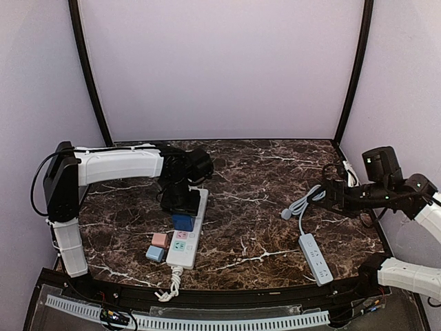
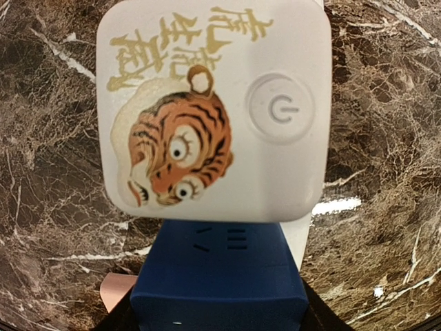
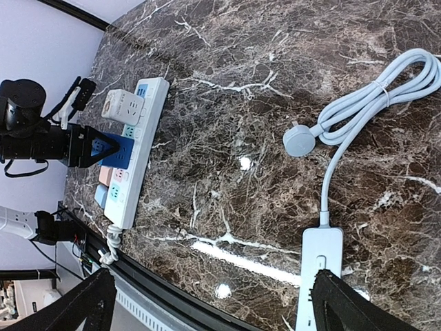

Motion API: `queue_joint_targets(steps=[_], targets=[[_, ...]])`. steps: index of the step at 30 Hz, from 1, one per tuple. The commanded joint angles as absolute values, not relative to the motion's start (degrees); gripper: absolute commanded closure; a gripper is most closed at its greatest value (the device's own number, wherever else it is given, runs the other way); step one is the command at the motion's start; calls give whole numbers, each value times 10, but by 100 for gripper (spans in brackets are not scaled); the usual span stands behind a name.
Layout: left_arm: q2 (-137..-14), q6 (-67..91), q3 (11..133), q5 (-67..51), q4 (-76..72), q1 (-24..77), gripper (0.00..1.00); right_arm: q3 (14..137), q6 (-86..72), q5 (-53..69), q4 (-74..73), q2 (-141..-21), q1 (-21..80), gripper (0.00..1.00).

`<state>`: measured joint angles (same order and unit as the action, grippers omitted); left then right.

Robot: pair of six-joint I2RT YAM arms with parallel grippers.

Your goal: Insert the plug

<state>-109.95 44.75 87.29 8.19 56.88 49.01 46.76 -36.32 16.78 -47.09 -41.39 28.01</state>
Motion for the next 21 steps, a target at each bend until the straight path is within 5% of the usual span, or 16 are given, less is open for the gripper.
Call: queue_joint_targets(steps=[1, 21], targets=[[-1142, 470, 811, 75, 526, 485, 99, 459, -366, 159, -473, -412, 277, 1], [-1239, 379, 977, 89, 539, 443, 99, 474, -367, 152, -453, -477, 277, 1]])
